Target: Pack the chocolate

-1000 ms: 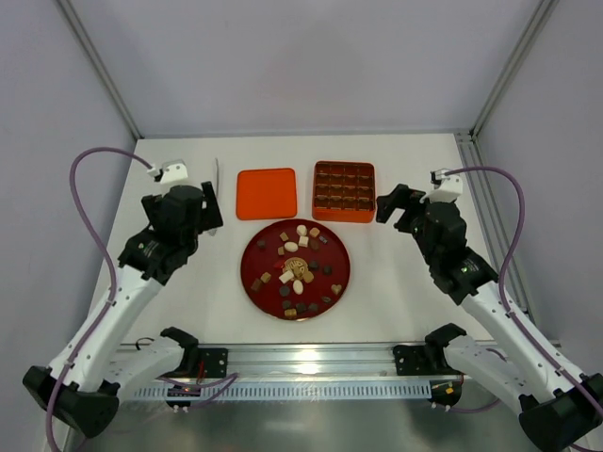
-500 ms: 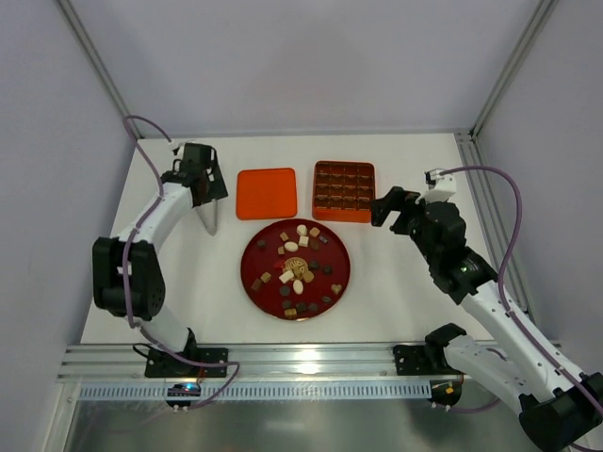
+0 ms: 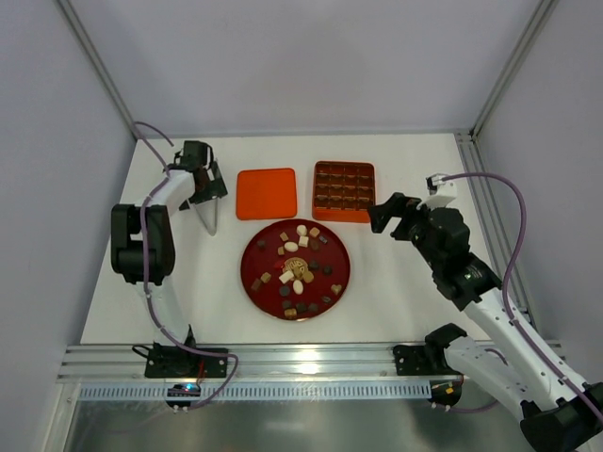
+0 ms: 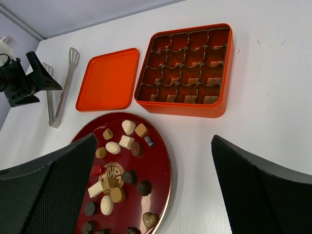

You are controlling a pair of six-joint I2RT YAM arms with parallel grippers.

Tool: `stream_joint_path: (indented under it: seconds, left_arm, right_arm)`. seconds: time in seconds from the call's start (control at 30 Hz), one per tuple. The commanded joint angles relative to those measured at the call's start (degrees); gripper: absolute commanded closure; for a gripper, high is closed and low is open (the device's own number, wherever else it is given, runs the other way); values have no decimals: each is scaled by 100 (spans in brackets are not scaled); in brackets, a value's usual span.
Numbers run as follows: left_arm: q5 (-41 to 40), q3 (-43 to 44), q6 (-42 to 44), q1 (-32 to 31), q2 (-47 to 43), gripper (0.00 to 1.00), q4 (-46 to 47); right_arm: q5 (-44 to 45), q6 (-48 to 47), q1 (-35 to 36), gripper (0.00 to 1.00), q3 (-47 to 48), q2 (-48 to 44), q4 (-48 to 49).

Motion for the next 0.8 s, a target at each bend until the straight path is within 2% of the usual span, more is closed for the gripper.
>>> stream_joint_path:
  seconds: [0.0, 0.43, 0.77]
  left_arm:
    - [213, 314, 36, 102, 173, 0, 142]
    - [196, 385, 54, 102, 560, 4, -104]
    - [213, 314, 123, 102, 587, 11, -262]
  right_arm:
    - [-43, 70, 19, 0, -47, -103, 55]
    - [-43, 131, 19, 0, -170, -112, 46]
    - [-78, 245, 19, 0, -337, -147, 107]
